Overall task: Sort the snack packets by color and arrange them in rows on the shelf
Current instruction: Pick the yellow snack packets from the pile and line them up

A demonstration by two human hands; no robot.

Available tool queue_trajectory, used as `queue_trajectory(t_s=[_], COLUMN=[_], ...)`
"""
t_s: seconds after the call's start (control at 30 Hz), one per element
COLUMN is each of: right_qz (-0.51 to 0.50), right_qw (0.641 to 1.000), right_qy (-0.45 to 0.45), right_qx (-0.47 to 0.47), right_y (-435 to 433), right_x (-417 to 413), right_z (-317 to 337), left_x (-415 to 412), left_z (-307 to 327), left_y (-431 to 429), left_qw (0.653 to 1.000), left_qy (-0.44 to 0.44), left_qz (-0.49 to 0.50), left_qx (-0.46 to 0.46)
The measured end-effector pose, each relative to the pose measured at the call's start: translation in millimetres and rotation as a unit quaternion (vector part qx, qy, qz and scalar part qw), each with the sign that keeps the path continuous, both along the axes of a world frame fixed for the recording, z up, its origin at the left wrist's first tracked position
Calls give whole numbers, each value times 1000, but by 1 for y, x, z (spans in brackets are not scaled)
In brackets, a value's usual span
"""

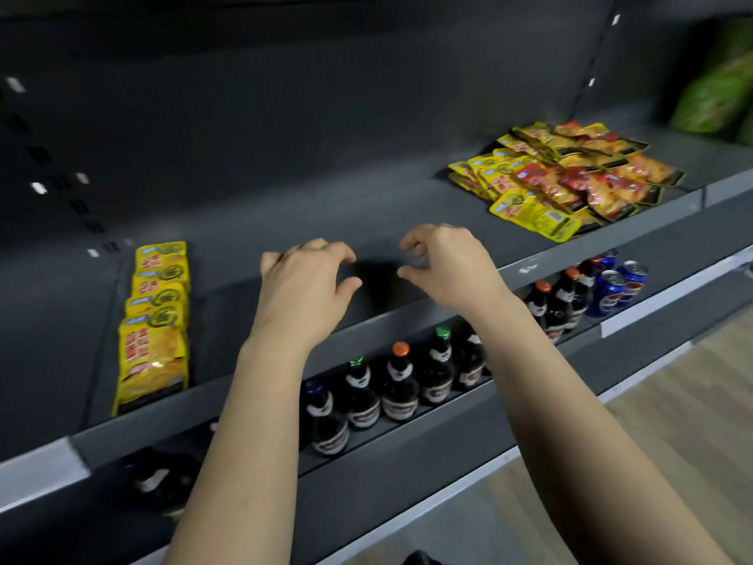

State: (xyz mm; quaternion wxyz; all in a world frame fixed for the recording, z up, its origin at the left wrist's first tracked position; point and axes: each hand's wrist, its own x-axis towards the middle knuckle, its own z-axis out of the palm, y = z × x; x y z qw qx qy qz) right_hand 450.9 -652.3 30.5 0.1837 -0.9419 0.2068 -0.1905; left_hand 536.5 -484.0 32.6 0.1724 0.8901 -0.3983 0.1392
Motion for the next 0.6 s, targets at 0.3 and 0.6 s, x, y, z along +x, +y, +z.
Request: queue_trajectory(t_s=[0.3, 0.6], right_qz=[-3, 5], right_qw=[1000, 999], right_qy=[0, -26], right_qx=[-25, -30], right_y=[-122, -209], right_x=[-74, -97], right_z=[6, 4], left_x=[-62, -76], left_z=[2, 13], left_y=[-136, -216], left_qw=[1000, 999], left_qy=[11, 19], left_qz=[-27, -18], left_qx=[-10, -19])
